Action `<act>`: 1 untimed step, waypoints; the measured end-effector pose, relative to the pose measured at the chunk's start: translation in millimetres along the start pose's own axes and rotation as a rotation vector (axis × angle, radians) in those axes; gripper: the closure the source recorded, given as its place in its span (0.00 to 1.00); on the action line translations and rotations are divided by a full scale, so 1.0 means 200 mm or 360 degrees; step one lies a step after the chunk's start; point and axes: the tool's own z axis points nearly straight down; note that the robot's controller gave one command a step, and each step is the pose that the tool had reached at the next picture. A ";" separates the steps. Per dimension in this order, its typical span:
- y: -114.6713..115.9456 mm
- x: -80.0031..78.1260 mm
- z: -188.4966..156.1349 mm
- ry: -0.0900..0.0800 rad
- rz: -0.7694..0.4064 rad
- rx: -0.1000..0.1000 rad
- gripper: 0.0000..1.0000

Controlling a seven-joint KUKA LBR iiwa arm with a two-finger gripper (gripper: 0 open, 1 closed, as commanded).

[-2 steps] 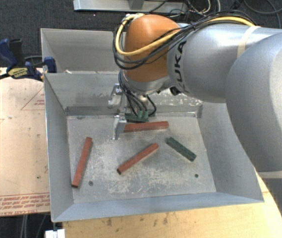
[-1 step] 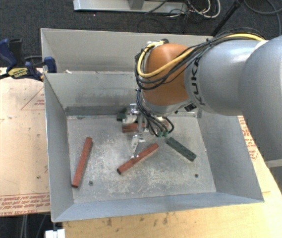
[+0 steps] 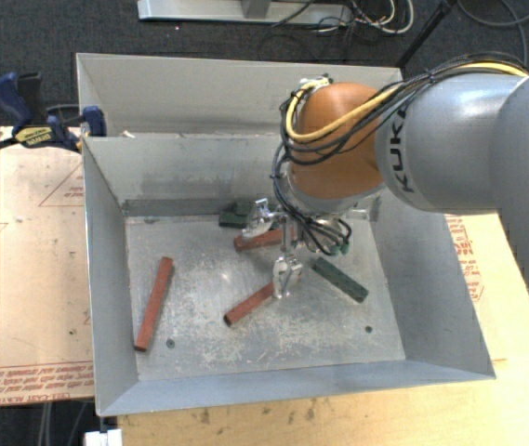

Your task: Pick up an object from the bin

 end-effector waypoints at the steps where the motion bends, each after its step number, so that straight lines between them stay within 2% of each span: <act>1: 0.09 0.12 0.05 0.0007 0.0019 -0.0001 0.00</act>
Offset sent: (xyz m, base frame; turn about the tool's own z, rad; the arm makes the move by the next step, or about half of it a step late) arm -0.0269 -0.0018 -0.0415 -0.1669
